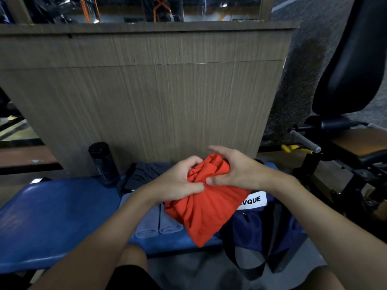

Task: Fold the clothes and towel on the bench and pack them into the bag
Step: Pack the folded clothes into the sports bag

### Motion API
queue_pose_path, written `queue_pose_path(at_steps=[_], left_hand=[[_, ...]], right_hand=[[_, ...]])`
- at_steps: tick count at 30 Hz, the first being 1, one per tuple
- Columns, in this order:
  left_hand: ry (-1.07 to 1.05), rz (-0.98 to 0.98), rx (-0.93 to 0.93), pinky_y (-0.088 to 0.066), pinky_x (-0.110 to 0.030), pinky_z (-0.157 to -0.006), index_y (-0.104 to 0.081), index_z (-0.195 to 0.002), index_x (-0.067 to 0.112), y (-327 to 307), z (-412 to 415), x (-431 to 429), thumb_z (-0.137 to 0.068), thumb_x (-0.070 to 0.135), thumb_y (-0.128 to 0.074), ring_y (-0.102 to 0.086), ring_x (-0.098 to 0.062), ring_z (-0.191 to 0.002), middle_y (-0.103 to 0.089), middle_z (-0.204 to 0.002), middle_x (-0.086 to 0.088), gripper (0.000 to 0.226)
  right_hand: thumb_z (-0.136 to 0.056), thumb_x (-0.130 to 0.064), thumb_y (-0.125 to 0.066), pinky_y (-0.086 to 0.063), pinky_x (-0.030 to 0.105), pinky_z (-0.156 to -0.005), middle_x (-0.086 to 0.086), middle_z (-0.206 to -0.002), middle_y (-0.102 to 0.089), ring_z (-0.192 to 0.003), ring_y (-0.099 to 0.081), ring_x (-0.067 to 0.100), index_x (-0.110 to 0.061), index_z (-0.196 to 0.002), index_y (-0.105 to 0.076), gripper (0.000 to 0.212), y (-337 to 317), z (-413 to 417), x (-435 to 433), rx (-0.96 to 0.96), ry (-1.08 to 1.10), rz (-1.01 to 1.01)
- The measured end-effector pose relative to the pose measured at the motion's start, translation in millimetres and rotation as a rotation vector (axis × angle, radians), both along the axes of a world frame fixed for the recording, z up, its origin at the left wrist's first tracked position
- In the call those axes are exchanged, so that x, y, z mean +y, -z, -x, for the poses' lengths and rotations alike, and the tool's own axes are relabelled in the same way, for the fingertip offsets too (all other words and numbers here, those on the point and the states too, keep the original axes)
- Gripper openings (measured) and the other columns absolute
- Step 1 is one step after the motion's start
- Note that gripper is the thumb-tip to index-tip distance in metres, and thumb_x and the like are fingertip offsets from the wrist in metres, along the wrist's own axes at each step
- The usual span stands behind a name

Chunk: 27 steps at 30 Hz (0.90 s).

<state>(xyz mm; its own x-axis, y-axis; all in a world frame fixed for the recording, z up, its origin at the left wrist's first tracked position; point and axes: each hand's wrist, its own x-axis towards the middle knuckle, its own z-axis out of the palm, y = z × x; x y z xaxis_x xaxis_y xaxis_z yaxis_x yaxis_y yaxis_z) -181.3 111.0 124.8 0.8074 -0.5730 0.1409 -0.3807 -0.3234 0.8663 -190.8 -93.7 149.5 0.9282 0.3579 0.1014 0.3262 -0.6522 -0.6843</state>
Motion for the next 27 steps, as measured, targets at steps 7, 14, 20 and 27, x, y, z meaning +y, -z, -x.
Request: queue_pose_path(at_steps=[7, 14, 20, 27], left_hand=[[-0.009, -0.123, 0.136, -0.047, -0.026, -0.104, -0.023, -0.151, 0.037, -8.6, 4.2, 11.4, -0.058, 0.057, -0.083, -0.060, 0.004, -0.115, -0.056, -0.130, 0.012, 0.113], [-0.040, -0.245, -0.126, -0.044, -0.037, -0.107, -0.019, -0.148, 0.049, 1.0, 13.8, 2.6, -0.067, 0.033, -0.083, -0.056, -0.005, -0.119, -0.049, -0.139, 0.010, 0.105], [-0.069, -0.115, -0.212, -0.054, -0.046, -0.076, -0.064, -0.112, 0.022, -1.0, 6.3, -5.2, -0.077, 0.004, -0.068, -0.066, -0.026, -0.082, -0.069, -0.092, -0.005, 0.040], [0.089, -0.259, -0.284, -0.053, -0.035, -0.073, -0.067, -0.106, 0.020, -14.8, 1.0, -24.0, -0.077, 0.005, -0.069, -0.064, -0.012, -0.079, -0.069, -0.089, 0.004, 0.033]], right_hand=[[-0.081, -0.006, -0.076, -0.056, 0.027, -0.079, 0.008, -0.096, -0.075, -0.080, -0.068, 0.009, -0.010, -0.102, -0.070, 0.021, 24.0, 9.4, -10.3, -0.013, 0.206, -0.462], [-0.084, -0.004, -0.072, -0.056, 0.037, -0.083, 0.015, -0.098, -0.074, -0.085, -0.070, 0.021, -0.002, -0.100, -0.067, 0.017, 43.1, 12.0, -15.6, 0.128, 0.400, -0.788], [-0.079, 0.000, -0.076, -0.052, 0.019, -0.068, -0.001, -0.083, -0.068, -0.078, -0.063, 0.010, -0.009, -0.099, -0.061, 0.026, 39.8, 25.3, -35.3, 0.197, 0.226, -0.631], [-0.065, -0.021, -0.091, -0.050, 0.018, -0.089, -0.010, -0.111, -0.064, -0.097, -0.063, 0.000, -0.026, -0.130, -0.050, 0.077, 24.9, 25.0, -47.1, 0.092, 0.045, -0.140]])
